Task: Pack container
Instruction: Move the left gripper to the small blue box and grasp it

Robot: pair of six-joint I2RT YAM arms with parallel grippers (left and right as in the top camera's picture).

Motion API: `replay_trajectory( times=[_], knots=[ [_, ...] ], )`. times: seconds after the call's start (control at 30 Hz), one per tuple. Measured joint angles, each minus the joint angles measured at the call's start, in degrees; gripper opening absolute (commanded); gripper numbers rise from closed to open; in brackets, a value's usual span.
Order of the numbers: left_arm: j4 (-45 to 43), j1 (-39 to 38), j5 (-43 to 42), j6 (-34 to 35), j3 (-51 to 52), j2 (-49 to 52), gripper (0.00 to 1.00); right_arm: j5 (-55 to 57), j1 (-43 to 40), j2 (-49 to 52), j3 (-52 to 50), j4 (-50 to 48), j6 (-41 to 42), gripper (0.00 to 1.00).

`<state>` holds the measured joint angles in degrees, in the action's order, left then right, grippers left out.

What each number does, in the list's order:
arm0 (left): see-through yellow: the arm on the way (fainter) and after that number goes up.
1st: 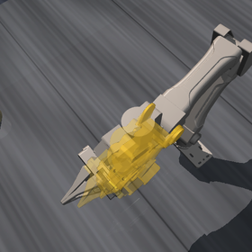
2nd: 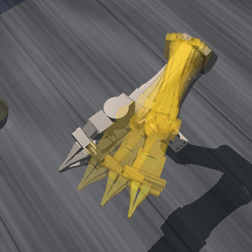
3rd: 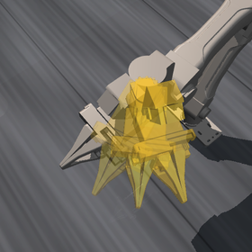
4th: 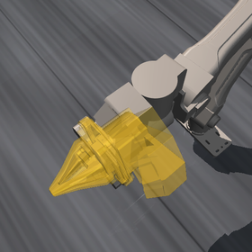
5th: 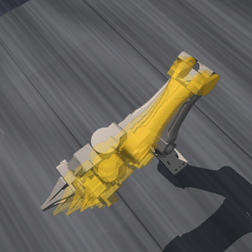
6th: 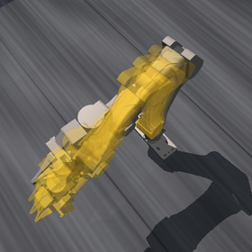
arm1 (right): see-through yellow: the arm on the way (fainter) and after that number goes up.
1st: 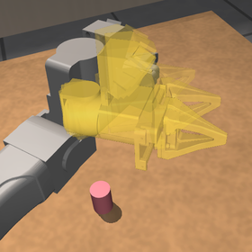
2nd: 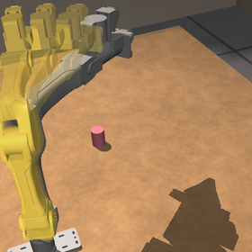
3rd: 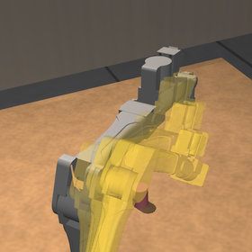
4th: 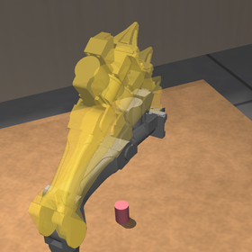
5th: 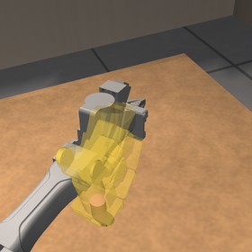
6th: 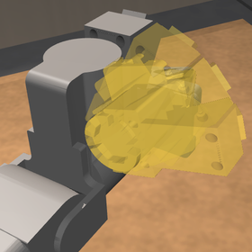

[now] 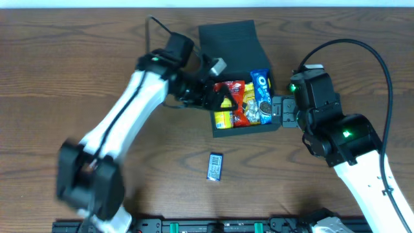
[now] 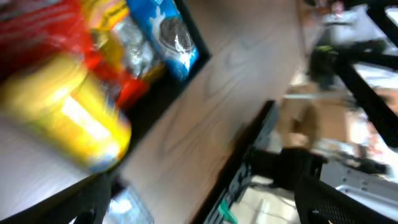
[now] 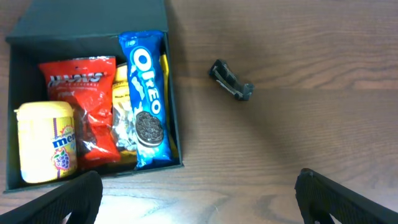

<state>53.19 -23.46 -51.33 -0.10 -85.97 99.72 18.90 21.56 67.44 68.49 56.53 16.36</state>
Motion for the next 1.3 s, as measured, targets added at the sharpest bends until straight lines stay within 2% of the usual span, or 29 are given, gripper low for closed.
replay_trajectory(
  times=[0.1,0.23,0.4,0.47,0.6,0.8,0.97,1.3],
  knots=[
    [8.2,-1.1,9.6,0.9,-1.0,-7.8,0.95,0.0,0.0,0.0,0.0,0.0,0.0,0.99],
    [15.0,-6.2,21.6,4.2,-0.4,-10.8,0.95,0.1,0.0,0.0,0.0,0.0,0.0,0.99],
    [12.0,-15.7,31.9,10.8,7.8,-10.3,0.95,0.2,0.0,0.0,0.0,0.7,0.0,0.99],
    [7.9,-19.0,35.0,14.5,13.6,-10.0,0.95,0.2,0.0,0.0,0.0,1.0,0.0,0.99],
    [1.9,-22.3,37.4,19.5,21.6,-9.8,0.95,0.2,0.0,0.0,0.0,1.1,0.0,0.99],
    [-6.1,-22.7,39.1,23.9,28.9,-9.7,0.95,0.2,0.0,0.0,0.0,1.0,0.2,0.99],
    [-9.9,-22.7,40.3,25.2,30.1,-9.0,0.95,0.2,0.0,0.0,0.0,1.0,0.7,0.99],
    [-11.9,-22.7,42.5,26.9,30.1,-8.7,0.95,0.2,0.0,0.0,0.0,1.0,1.0,0.99]
  ],
)
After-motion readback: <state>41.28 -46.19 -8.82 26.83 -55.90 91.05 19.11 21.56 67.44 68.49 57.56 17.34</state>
